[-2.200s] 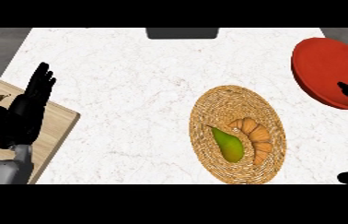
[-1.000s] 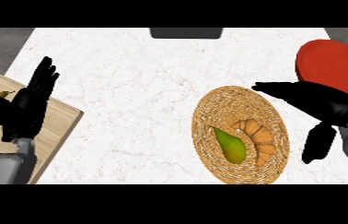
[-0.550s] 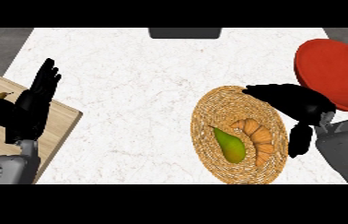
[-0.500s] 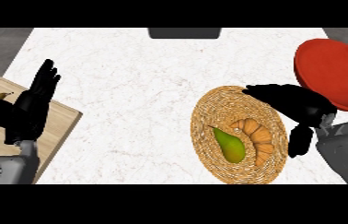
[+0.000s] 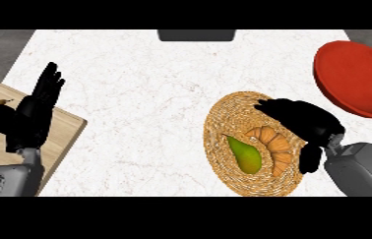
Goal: Pick the croissant from the placemat and place it in the bowl
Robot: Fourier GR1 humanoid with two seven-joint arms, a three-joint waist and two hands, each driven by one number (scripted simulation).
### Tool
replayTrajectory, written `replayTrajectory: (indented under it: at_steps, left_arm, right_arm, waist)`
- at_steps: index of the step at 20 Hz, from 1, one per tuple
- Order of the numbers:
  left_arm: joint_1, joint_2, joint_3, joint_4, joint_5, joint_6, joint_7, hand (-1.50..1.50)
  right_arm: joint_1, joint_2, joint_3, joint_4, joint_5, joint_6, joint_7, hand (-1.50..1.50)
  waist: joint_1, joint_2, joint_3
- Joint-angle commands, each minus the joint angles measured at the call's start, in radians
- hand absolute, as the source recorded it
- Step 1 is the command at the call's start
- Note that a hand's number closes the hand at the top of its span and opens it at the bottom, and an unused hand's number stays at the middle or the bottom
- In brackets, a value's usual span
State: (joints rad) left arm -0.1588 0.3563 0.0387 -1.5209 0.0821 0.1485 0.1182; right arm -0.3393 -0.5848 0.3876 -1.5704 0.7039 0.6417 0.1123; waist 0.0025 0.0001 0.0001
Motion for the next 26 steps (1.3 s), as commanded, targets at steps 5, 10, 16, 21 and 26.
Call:
replayTrajectory:
  at_steps: [5,10,16,21,26]
  left_arm:
    - [0.016,-0.02,0.048,-0.026,-0.006,-0.044,0.018,0.0]
    - [0.022,-0.048,0.038,-0.063,-0.063,-0.027,0.034,0.0]
    - [0.084,-0.06,0.057,-0.085,-0.064,-0.069,0.007,0.0]
    - [0.059,-0.076,0.06,-0.082,-0.072,-0.069,0.02,0.0]
    - [0.024,-0.087,0.071,-0.032,-0.088,-0.072,0.015,0.0]
  right_arm:
    - [0.066,0.073,-0.007,0.086,0.145,-0.064,-0.079,-1.5]
    - [0.043,0.14,-0.031,0.082,0.186,-0.032,-0.06,-1.5]
    - [0.073,0.224,-0.015,0.117,0.268,-0.055,-0.029,-1.5]
    - [0.049,0.198,-0.055,0.301,0.261,-0.097,-0.199,1.5]
    - [0.031,0.281,-0.034,0.268,0.294,-0.094,-0.184,1.5]
  waist:
    - [0.0,0.0,0.0]
    - [0.001,0.0,0.0]
    - [0.002,-0.001,0.0]
    - [0.004,0.0,0.0]
    - [0.0,0.0,0.0]
